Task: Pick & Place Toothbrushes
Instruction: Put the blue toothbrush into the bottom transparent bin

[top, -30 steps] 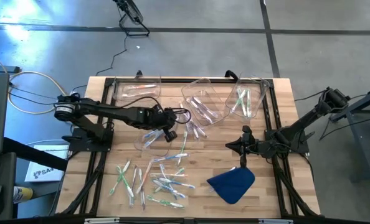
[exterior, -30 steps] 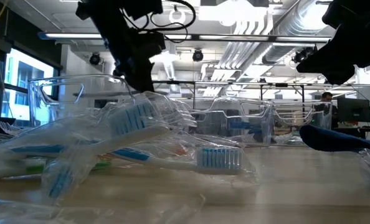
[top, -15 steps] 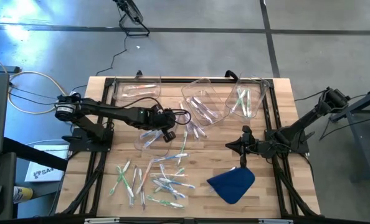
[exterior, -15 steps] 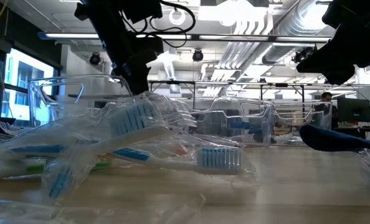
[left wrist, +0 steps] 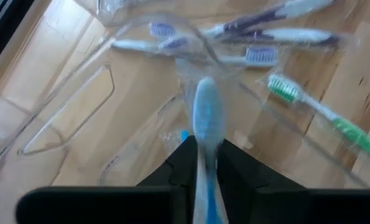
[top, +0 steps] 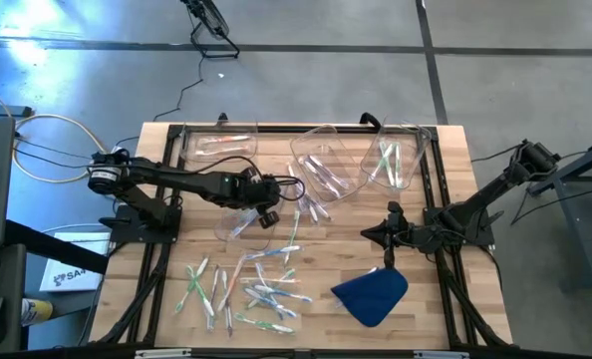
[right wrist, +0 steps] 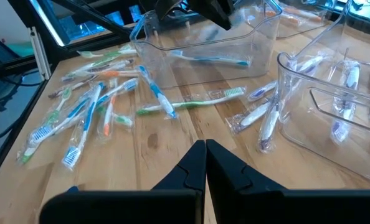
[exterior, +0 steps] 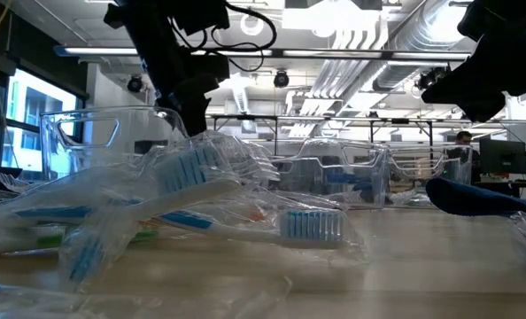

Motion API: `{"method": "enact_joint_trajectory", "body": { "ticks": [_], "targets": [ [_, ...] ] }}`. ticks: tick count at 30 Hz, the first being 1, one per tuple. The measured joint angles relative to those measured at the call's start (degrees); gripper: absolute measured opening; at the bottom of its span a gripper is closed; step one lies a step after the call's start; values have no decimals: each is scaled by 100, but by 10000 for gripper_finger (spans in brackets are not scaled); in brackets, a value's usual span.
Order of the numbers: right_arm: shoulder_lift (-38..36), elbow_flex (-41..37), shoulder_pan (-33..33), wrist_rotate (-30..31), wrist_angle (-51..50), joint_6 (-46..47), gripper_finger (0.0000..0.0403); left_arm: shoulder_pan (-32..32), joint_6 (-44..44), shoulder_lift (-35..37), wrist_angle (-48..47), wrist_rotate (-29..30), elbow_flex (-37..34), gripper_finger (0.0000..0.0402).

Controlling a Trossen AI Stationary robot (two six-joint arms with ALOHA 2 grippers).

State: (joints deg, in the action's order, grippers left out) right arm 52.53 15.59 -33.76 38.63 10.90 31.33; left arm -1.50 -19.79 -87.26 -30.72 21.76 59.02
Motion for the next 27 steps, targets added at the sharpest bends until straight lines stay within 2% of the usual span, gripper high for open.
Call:
{"method": "enact_joint_trajectory", "body": {
  "ticks": [6,10,18,27],
  "targets": [
    [1,0,0,-1,-2,35,3,0,3,0,-15,0,0,102],
    [0,0,0,-2,-1,36,3,0,267,0,162,-2,2,118],
    [0,0,0,-2,0,54,3,0,966,44,392,-20,52,120],
    [0,7,0,-2,29,57,3,0,2250,83,274,-91,791,120]
  ]
}}
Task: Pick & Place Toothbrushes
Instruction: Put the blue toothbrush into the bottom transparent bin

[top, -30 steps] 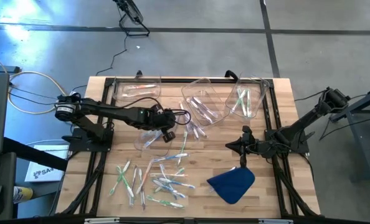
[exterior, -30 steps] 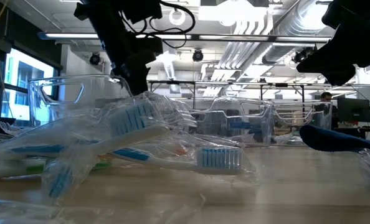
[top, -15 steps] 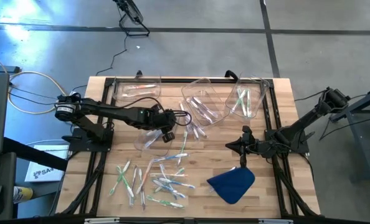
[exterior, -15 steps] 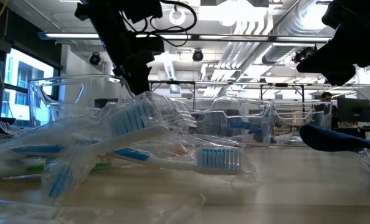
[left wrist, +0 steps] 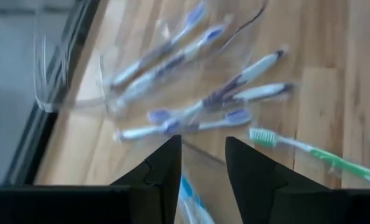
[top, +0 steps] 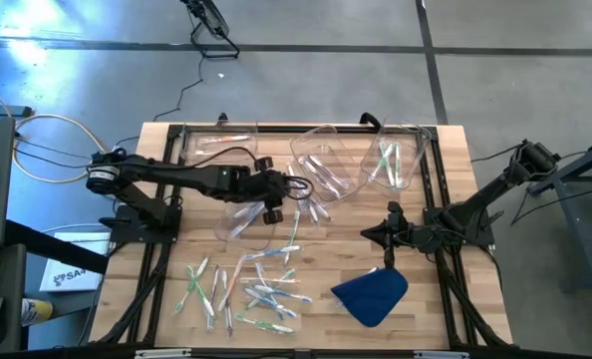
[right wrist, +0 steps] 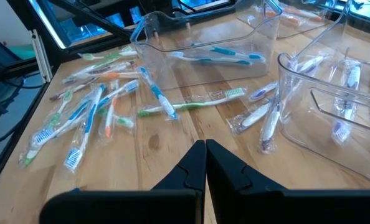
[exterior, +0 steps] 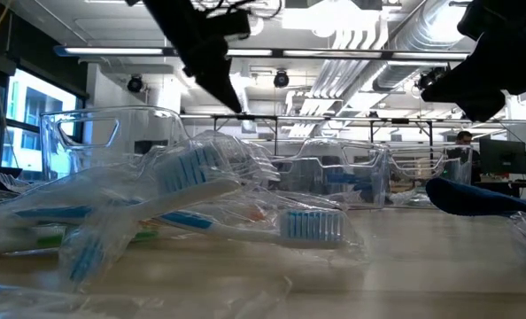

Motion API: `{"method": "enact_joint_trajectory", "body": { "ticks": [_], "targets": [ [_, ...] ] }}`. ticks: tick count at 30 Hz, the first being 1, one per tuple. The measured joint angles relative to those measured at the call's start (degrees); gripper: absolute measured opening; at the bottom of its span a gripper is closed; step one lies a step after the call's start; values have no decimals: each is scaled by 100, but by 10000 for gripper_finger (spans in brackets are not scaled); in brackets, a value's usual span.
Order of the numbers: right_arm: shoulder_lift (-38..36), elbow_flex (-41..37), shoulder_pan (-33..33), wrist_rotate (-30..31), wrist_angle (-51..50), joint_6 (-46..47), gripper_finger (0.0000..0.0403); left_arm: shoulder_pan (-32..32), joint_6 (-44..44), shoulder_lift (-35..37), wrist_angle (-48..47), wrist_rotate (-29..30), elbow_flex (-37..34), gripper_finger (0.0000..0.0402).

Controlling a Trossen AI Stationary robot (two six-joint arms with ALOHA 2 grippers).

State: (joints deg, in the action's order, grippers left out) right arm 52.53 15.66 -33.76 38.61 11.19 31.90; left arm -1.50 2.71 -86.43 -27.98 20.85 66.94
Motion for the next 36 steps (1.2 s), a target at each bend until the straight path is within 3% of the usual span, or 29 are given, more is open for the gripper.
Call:
{"method": "enact_joint_trajectory", "body": {
  "ticks": [4,7,11,18,26,36],
  "targets": [
    [0,2,1,2,23,2,3,42,720,2,-48,-228,309,120],
    [0,2,2,2,23,2,3,278,1227,2,41,-3,346,120],
    [1,2,4,47,23,112,3,796,1827,13,78,355,356,120],
    [2,2,15,82,21,425,3,1922,2720,13,74,185,356,120],
    [0,2,15,201,21,446,3,2733,2705,13,83,-34,356,120],
    [0,2,15,177,21,450,3,2978,1938,13,89,-53,356,120]
  ]
}}
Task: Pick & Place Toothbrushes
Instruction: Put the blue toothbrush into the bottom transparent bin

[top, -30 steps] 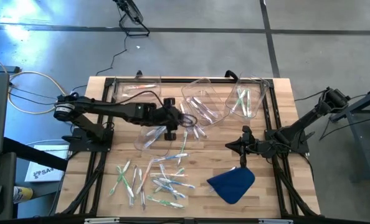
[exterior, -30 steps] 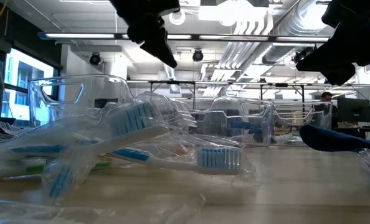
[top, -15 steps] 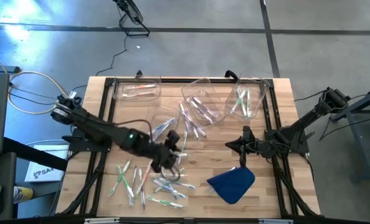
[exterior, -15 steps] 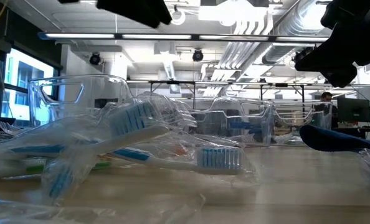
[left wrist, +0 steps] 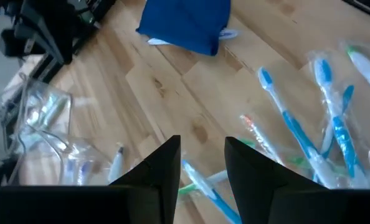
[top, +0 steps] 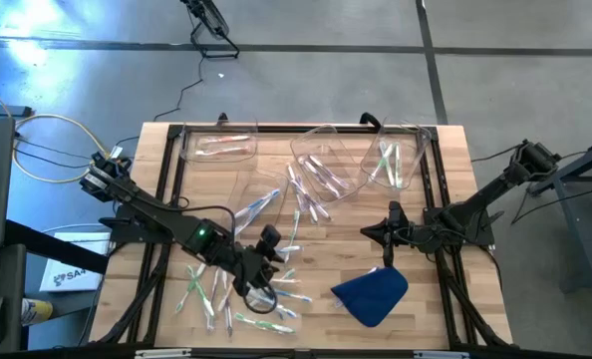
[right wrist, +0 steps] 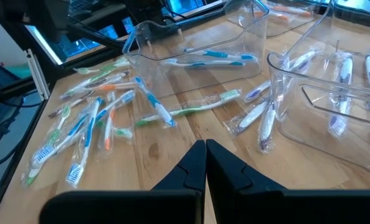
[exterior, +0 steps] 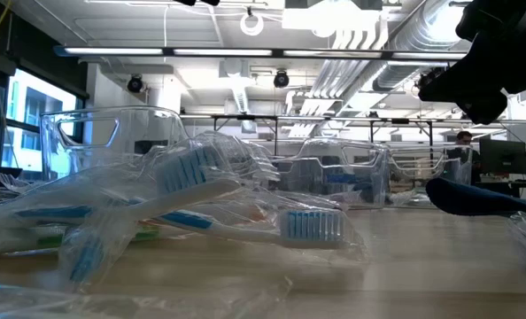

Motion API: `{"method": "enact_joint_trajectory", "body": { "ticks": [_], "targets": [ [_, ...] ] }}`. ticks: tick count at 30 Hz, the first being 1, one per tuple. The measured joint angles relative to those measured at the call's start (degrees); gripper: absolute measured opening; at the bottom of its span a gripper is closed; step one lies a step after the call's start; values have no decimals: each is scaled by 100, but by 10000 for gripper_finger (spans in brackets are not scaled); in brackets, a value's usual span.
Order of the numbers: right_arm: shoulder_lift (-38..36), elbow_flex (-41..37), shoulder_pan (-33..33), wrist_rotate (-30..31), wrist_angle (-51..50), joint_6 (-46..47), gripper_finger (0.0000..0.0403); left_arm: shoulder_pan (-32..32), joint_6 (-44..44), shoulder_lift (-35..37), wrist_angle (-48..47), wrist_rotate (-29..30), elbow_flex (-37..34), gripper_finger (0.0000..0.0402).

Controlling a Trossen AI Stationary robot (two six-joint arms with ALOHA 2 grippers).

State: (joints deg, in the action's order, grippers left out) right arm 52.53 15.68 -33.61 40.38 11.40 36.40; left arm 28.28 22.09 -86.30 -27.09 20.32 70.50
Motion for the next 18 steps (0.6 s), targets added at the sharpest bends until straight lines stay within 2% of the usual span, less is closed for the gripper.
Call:
{"method": "enact_joint_trajectory", "body": {
  "ticks": [5,14,18],
  "targets": [
    [1,-1,0,-1,0,-13,3,-14,-442,0,48,2,0,120],
    [1,-2,0,18,0,101,3,-16,-428,0,497,-31,-2,120],
    [1,-2,0,-2,-1,134,3,-16,6,0,659,-276,-2,120]
  ]
}}
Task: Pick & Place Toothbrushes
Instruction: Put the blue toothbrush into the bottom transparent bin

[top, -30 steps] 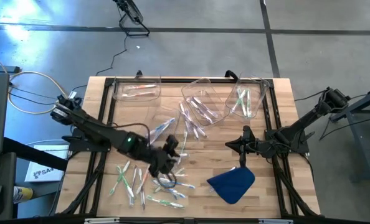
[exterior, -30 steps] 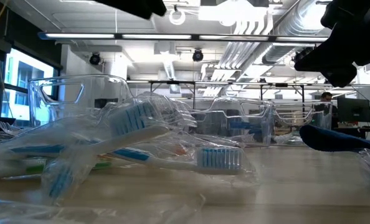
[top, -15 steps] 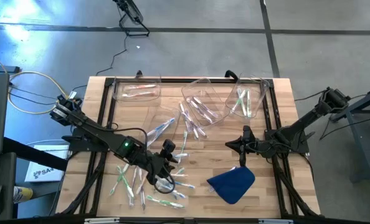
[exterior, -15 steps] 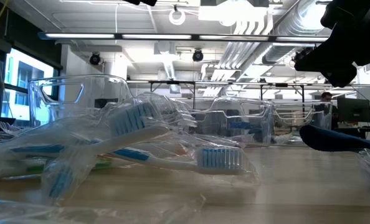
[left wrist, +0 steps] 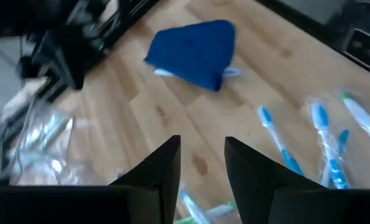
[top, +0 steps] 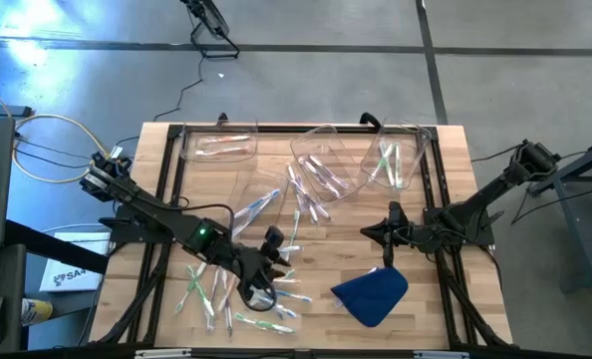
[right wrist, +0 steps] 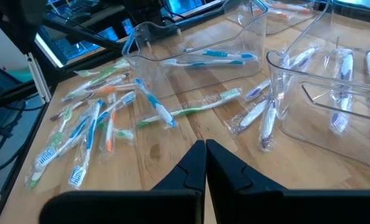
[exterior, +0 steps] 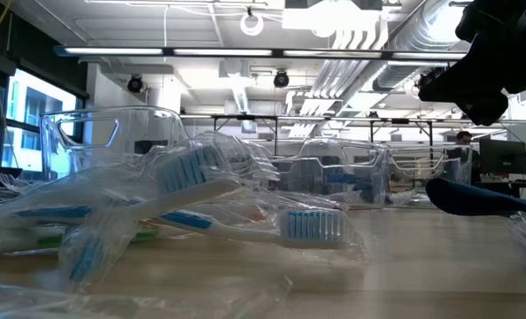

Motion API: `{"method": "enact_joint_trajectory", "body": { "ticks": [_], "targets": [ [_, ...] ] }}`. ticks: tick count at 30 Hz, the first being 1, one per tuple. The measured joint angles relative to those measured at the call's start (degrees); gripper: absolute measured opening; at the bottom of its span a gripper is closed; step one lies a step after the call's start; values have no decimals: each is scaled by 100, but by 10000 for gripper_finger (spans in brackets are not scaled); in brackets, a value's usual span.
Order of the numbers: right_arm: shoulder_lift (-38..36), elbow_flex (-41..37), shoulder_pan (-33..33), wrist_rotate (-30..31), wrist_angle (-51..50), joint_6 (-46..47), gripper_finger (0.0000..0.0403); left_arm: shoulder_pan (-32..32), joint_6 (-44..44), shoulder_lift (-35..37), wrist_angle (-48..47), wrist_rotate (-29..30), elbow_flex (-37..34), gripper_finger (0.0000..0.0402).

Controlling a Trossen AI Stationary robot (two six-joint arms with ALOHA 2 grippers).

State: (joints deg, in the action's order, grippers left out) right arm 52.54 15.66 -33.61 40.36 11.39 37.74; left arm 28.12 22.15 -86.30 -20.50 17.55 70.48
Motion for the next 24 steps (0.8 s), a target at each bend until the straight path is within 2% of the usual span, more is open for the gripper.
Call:
{"method": "enact_joint_trajectory", "body": {
  "ticks": [3,7,19,24],
  "targets": [
    [0,0,0,0,-1,0,3,0,316,-2,-27,-363,0,120],
    [-1,-2,0,-3,-1,0,3,1,326,-139,59,-914,-1,120],
    [-1,-7,0,20,-54,3,3,0,290,-968,732,-1493,-9,120],
    [0,-7,0,24,-54,13,3,5,-356,-1211,665,-2242,-5,120]
  ]
}}
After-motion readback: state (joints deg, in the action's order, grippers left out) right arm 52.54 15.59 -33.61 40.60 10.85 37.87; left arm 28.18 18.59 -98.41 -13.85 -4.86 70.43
